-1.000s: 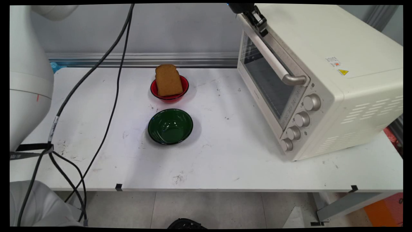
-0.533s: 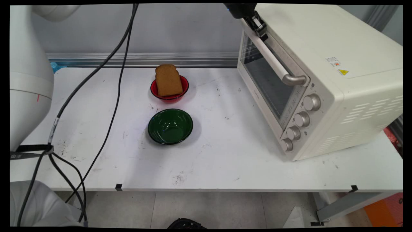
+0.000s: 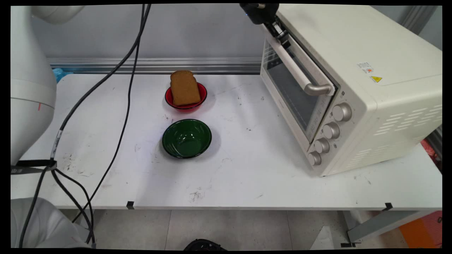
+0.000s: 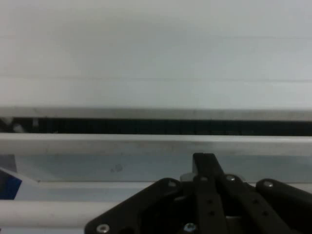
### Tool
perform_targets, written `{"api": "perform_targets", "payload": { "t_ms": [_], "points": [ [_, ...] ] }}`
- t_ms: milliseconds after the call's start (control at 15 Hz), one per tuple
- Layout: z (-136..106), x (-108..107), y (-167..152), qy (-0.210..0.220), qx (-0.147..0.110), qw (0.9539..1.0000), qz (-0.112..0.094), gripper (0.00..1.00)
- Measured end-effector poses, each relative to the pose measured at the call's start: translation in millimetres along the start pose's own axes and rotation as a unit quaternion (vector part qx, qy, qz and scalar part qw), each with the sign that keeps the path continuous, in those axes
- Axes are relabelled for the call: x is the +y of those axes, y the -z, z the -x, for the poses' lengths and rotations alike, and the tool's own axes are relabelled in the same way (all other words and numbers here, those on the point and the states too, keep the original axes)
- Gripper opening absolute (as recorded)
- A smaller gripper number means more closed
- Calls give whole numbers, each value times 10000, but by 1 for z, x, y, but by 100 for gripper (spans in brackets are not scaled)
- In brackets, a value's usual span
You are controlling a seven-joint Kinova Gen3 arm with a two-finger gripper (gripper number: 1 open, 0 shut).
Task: Open the oven
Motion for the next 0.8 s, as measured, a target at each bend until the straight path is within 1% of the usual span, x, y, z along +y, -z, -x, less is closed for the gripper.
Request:
{"api": "perform_targets", "payload": {
  "t_ms": [333, 800],
  "points": [
    [10, 1, 9, -79, -91, 9999, -6, 0],
    [30, 4, 23, -186, -236, 9995, 26, 0]
  ]
}}
